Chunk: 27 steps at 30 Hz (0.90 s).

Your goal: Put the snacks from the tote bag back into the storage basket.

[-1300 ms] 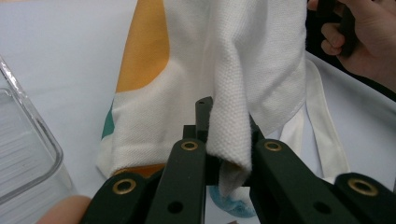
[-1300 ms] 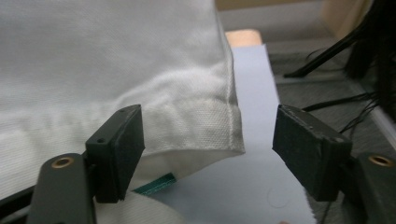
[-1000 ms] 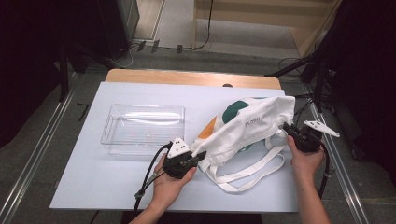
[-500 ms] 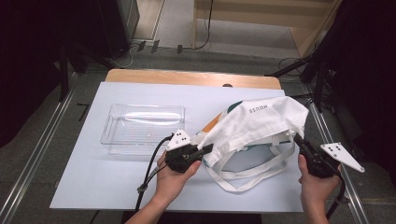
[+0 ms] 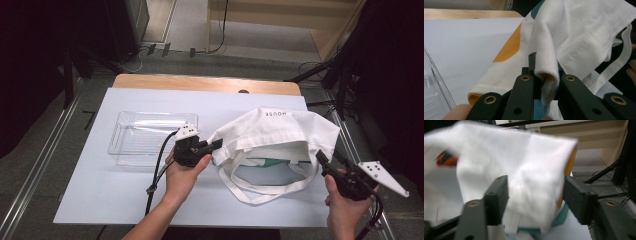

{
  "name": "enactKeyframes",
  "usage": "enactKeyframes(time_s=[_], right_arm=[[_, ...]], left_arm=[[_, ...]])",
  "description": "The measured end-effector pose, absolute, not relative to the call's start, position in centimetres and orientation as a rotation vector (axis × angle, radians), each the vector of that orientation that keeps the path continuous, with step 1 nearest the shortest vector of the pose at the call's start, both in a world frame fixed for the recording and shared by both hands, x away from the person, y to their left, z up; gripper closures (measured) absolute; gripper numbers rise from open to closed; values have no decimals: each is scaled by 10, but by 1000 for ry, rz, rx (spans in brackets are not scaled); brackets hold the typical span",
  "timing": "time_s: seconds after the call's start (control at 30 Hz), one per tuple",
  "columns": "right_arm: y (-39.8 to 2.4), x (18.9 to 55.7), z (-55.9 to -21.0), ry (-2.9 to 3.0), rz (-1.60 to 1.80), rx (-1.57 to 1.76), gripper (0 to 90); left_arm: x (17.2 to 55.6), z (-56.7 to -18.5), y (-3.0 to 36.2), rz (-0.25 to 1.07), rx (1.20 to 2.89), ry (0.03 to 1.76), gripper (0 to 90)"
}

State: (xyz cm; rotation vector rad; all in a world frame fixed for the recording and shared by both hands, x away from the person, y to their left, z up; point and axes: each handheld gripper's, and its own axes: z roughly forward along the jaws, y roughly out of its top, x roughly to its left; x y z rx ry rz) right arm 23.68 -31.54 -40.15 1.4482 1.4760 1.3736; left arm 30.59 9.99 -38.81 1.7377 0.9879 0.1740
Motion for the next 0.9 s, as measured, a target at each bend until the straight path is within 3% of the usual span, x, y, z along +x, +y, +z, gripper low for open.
enactKeyframes(time_s=[0.13,0.17,0.2,0.23,0.3,0.33,0.47,0.5,0.67,0.7,0.73,0.8,0.9], right_arm=[[-326,258,-392,1468,1407,1518,314],[-328,268,-392,1468,1403,1614,421],[-328,268,-392,1468,1403,1614,421],[-326,274,-395,1499,1353,1644,716],[-318,271,-397,1513,1380,1577,864],[-312,267,-397,1520,1376,1519,900],[-288,246,-388,1514,1402,1276,900],[-284,243,-385,1501,1368,1251,879],[-310,253,-391,1393,1271,1453,548],[-310,253,-391,1393,1271,1453,548],[-328,268,-404,1420,1310,1587,385],[-335,278,-411,1435,1327,1647,273],[-345,296,-421,1464,1393,1737,198]], left_arm=[[306,-391,99,175,1751,988,864],[306,-391,99,170,1748,987,864],[306,-391,99,170,1748,987,864],[306,-392,99,167,1749,986,865],[306,-394,97,147,1747,970,866],[306,-395,96,137,1747,960,866],[303,-393,94,152,1748,924,868],[303,-391,95,161,1749,927,868],[304,-393,100,152,1747,957,868],[304,-393,100,152,1747,957,867],[304,-396,100,155,1750,956,867],[304,-398,101,151,1754,957,868],[306,-400,104,145,1751,961,868]])
